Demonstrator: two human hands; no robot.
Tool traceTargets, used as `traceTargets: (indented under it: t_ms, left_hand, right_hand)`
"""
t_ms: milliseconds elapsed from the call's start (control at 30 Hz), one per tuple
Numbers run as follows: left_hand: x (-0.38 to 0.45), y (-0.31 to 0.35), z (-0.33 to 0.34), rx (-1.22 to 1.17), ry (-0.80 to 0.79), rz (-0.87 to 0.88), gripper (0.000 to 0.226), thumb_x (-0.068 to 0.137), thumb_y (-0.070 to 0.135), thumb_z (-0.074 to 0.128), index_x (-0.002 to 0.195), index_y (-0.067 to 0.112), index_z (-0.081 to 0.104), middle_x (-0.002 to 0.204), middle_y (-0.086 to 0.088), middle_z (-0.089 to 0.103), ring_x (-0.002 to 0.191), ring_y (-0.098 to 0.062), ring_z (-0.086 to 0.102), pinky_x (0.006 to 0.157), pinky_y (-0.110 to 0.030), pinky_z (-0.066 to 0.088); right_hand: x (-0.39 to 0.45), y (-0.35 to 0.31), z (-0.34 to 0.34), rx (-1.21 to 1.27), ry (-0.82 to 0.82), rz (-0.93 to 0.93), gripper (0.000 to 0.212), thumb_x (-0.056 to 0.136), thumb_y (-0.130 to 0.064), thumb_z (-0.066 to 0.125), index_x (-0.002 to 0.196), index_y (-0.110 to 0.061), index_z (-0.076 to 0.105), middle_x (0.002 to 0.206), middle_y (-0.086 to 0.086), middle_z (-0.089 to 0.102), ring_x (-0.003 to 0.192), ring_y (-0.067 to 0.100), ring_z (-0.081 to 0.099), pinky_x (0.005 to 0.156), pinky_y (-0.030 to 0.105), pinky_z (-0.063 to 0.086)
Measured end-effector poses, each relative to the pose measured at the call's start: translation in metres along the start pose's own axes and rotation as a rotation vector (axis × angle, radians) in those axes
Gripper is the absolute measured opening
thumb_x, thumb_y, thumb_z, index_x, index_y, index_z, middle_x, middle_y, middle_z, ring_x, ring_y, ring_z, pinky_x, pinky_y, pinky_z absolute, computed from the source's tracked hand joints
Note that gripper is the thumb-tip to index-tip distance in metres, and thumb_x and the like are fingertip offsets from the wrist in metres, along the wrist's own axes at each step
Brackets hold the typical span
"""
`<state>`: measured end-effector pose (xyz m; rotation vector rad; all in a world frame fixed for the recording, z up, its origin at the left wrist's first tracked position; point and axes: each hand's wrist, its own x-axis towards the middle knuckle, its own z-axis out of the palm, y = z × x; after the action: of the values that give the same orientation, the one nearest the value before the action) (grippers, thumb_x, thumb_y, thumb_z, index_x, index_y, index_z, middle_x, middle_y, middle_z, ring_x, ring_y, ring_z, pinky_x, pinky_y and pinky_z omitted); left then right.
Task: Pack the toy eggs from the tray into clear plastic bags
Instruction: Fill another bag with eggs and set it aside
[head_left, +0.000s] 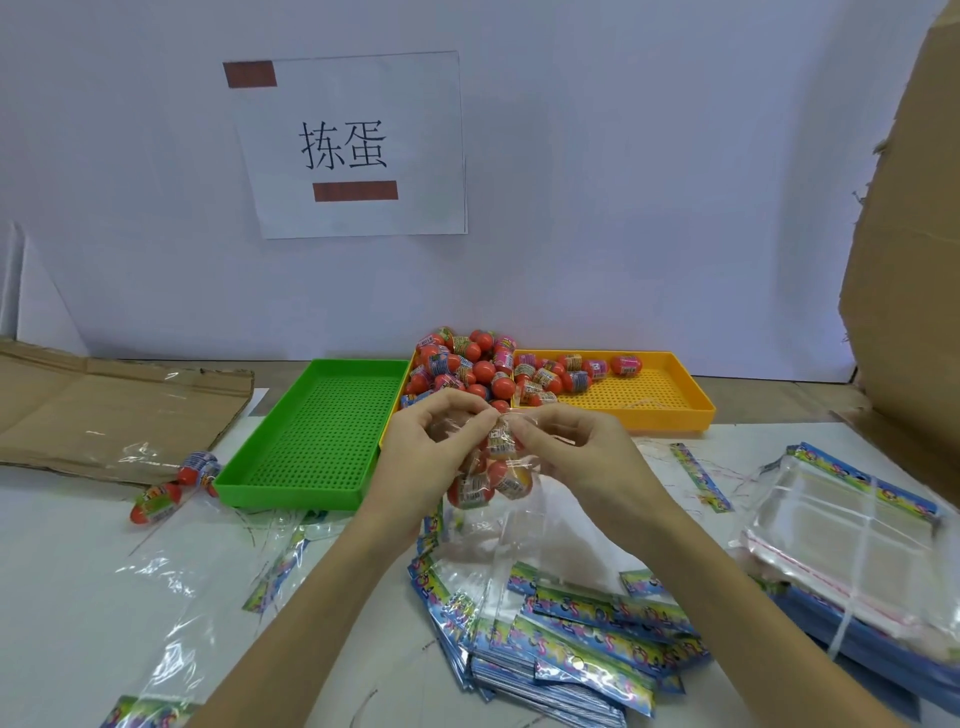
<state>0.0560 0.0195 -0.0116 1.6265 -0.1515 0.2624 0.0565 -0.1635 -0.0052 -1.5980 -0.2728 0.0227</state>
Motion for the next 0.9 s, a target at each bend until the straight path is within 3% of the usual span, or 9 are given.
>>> traceTargets:
  t_ms: [133,267,433,600,700,800,900]
  left_hand:
    - [0.0,0.002,0.002,0.069,-0.013,0.052,0.001,0.093,0.02,0.078,0.093,0.019,0.079,0.082,0.008,0.074,0.078,-0.007,0.068,0.077,-0.036,0.061]
    - [0.002,0.004,-0.001,0.054,-0.018,0.024,0.001,0.093,0.022,0.079,0.093,0.021,0.08,0.086,0.002,0.074,0.079,-0.02,0.067,0.078,-0.049,0.063]
    - [-0.001,0.006,-0.002,0.007,-0.084,-0.026,0.016,0.088,0.038,0.081,0.089,0.023,0.082,0.09,-0.01,0.078,0.097,-0.037,0.071,0.084,-0.049,0.062]
    - [0.002,0.003,-0.005,-0.021,-0.108,-0.091,0.016,0.084,0.03,0.085,0.089,0.015,0.083,0.091,-0.014,0.079,0.087,-0.032,0.074,0.082,-0.042,0.062]
    - [0.005,0.003,-0.008,-0.102,-0.048,-0.122,0.01,0.086,0.024,0.083,0.089,0.014,0.084,0.089,-0.014,0.08,0.078,-0.02,0.073,0.068,-0.027,0.061]
    - [0.007,-0.001,-0.006,-0.14,0.102,-0.112,0.006,0.09,0.022,0.081,0.089,0.017,0.084,0.09,-0.011,0.081,0.08,-0.016,0.075,0.068,-0.026,0.062]
    - [0.009,-0.004,-0.004,-0.145,0.231,-0.082,0.004,0.094,0.02,0.078,0.092,0.02,0.081,0.087,-0.005,0.08,0.079,-0.015,0.075,0.068,-0.027,0.062]
  right_hand:
    - [0.002,0.0,-0.005,0.04,0.015,0.033,0.017,0.089,-0.033,0.079,0.093,-0.016,0.082,0.091,0.009,0.077,0.085,0.019,0.07,0.078,0.026,0.059]
    - [0.003,-0.001,-0.005,0.074,0.029,0.028,0.014,0.089,-0.029,0.078,0.094,-0.017,0.083,0.091,0.006,0.078,0.086,0.016,0.072,0.076,0.022,0.058]
    - [-0.001,0.001,-0.001,0.007,0.022,-0.016,0.012,0.089,-0.028,0.079,0.09,-0.017,0.083,0.085,0.003,0.077,0.077,0.009,0.071,0.071,0.018,0.056]
    - [-0.002,-0.004,-0.005,-0.016,-0.08,0.005,0.011,0.092,-0.03,0.077,0.093,-0.021,0.083,0.092,0.003,0.079,0.089,0.011,0.073,0.077,0.016,0.056]
    - [0.002,-0.008,-0.009,0.137,-0.079,0.06,0.027,0.085,-0.037,0.078,0.106,-0.019,0.081,0.103,0.008,0.079,0.101,0.019,0.074,0.085,0.022,0.058]
    - [0.003,-0.01,-0.012,0.068,-0.075,0.062,0.043,0.083,-0.048,0.074,0.113,-0.018,0.078,0.105,0.007,0.077,0.097,0.019,0.072,0.085,0.03,0.06]
    - [-0.001,-0.007,-0.009,-0.083,-0.104,0.047,0.028,0.088,-0.04,0.076,0.107,-0.02,0.079,0.1,0.001,0.078,0.092,0.017,0.075,0.081,0.029,0.062]
